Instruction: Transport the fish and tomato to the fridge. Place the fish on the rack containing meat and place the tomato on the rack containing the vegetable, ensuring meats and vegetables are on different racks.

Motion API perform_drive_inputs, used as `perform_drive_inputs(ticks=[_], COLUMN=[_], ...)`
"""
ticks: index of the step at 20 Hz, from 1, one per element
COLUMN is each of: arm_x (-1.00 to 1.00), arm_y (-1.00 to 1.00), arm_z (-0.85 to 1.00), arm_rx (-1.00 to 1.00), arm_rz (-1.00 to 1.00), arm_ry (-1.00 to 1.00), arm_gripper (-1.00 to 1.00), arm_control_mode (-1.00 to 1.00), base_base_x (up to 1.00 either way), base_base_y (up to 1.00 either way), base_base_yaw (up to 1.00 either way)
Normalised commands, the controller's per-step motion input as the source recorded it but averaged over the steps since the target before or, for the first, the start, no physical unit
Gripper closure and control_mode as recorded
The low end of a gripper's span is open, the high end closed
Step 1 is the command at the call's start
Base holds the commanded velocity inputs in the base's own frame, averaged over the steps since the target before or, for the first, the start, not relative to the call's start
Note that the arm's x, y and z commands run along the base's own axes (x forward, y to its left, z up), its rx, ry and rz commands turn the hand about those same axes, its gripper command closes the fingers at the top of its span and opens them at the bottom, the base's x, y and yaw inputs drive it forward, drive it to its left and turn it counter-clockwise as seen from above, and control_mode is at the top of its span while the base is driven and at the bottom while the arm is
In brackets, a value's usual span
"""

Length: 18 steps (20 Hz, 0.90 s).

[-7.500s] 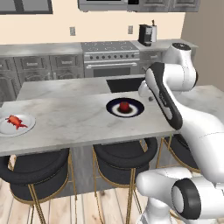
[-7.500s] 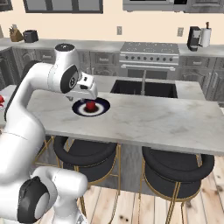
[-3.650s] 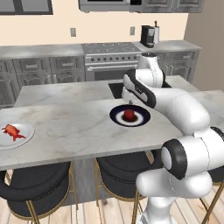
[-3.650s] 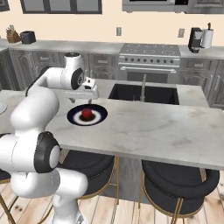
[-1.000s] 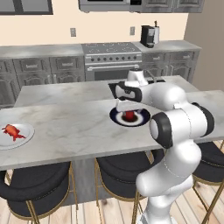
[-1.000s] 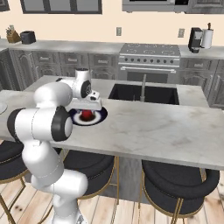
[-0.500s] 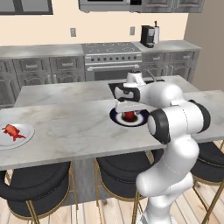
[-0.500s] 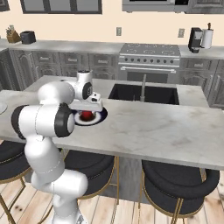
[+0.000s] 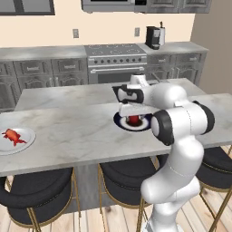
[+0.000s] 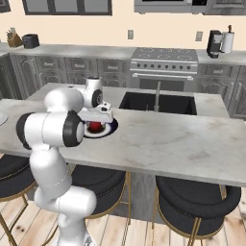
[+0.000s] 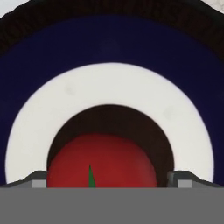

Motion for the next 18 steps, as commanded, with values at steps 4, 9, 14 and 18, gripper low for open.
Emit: perform_drive_inputs(ticks=[4, 9, 14, 18], arm_x=[0.0, -0.22, -0.09, -0.25], arm_y=[0.02, 0.13, 0.08, 0.08], arm_z=[-0.11, -0.15, -0.11, 0.23], arm_rx=[0.0, 0.0, 0.0, -0.03], arm_rz=[0.0, 0.0, -0.01, 0.0], arm_ry=[0.08, 0.1, 0.09, -0.18], arm_gripper=[-1.0, 1.0, 1.0, 1.0], arm_control_mode=[-1.0, -1.0, -1.0, -1.0], base_base_x=[0.0, 0.0, 0.0, 0.0], base_base_y=[0.0, 0.0, 0.0, 0.0], base_base_yaw=[0.0, 0.0, 0.0, 0.0])
